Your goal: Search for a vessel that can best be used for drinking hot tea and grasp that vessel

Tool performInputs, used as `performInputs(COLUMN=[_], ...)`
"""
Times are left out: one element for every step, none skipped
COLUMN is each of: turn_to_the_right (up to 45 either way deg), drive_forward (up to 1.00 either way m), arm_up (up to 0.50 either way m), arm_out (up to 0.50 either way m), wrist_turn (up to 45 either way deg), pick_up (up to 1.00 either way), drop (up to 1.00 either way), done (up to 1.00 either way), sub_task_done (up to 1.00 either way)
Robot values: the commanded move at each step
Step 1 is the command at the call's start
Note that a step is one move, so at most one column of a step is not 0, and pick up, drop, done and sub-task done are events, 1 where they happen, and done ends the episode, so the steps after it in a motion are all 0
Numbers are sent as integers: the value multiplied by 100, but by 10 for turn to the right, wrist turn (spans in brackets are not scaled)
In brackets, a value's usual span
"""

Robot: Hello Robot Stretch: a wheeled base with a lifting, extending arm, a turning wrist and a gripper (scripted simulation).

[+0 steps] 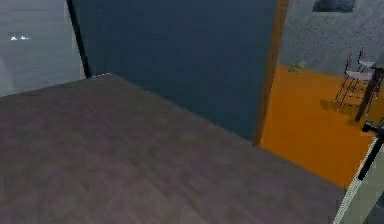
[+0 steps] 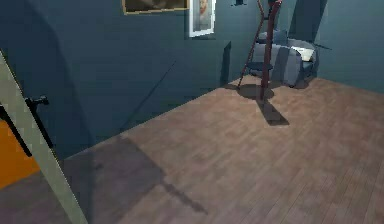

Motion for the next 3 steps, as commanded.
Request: performInputs(turn_to_the_right=[210,0,270], drive_forward=[0,95,0], arm_up=[0,0,0], arm_out=[0,0,0], wrist_turn=[0,0,0], pick_up=[0,0,0], drop=[0,0,0], done=[0,0,0], sub_task_done=[0,0,0])
